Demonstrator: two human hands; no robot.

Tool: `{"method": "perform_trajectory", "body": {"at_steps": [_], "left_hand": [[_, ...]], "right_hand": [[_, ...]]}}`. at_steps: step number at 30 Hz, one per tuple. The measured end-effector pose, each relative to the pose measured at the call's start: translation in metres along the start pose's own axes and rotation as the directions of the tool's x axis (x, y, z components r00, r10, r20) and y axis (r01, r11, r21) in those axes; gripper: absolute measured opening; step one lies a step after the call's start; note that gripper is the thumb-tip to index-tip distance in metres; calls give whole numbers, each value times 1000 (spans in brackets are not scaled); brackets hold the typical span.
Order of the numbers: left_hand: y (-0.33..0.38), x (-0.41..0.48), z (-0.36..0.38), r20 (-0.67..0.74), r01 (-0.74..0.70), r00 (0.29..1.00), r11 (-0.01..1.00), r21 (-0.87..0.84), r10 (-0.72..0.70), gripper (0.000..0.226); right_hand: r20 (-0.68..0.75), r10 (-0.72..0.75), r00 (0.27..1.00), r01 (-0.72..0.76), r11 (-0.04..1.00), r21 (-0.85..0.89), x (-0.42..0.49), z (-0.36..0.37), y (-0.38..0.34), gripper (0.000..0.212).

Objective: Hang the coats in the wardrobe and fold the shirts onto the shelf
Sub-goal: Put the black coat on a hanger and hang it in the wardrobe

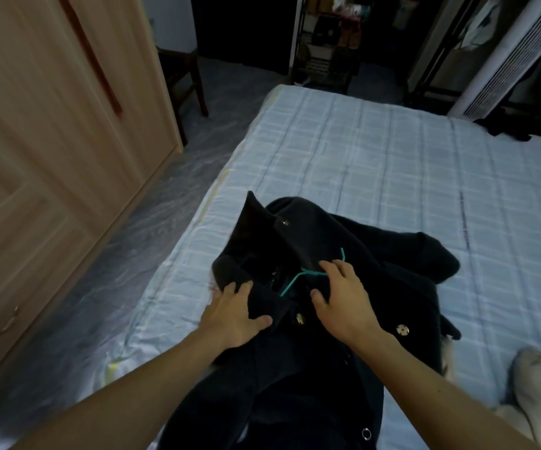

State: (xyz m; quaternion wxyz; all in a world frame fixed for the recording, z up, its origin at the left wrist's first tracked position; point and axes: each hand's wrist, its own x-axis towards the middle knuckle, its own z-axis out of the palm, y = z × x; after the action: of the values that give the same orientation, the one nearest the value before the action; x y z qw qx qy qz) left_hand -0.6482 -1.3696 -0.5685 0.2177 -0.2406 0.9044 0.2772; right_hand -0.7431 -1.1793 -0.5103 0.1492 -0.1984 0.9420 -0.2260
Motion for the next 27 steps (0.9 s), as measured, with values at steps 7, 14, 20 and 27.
{"method": "perform_trajectory", "body": {"at_steps": [7, 14, 20, 27], "left_hand": [[8, 9, 28, -74, 13, 997, 1000, -5, -14, 125], [15, 16, 40, -186, 30, 982, 999, -24, -34, 123], [17, 33, 38, -349, 28, 937, 999, 24, -18, 55], [7, 37, 34, -409, -61, 903, 982, 180, 131, 38]], "right_hand": [[-113, -111, 987, 120, 989, 84, 7, 8, -5, 52], [-121, -317, 941, 335, 927, 169, 38, 15, -56, 55], [-48, -380, 924, 382, 902, 200, 50, 35, -68, 61], [-118, -486, 866, 499, 854, 147, 36, 30, -28, 54]]}}
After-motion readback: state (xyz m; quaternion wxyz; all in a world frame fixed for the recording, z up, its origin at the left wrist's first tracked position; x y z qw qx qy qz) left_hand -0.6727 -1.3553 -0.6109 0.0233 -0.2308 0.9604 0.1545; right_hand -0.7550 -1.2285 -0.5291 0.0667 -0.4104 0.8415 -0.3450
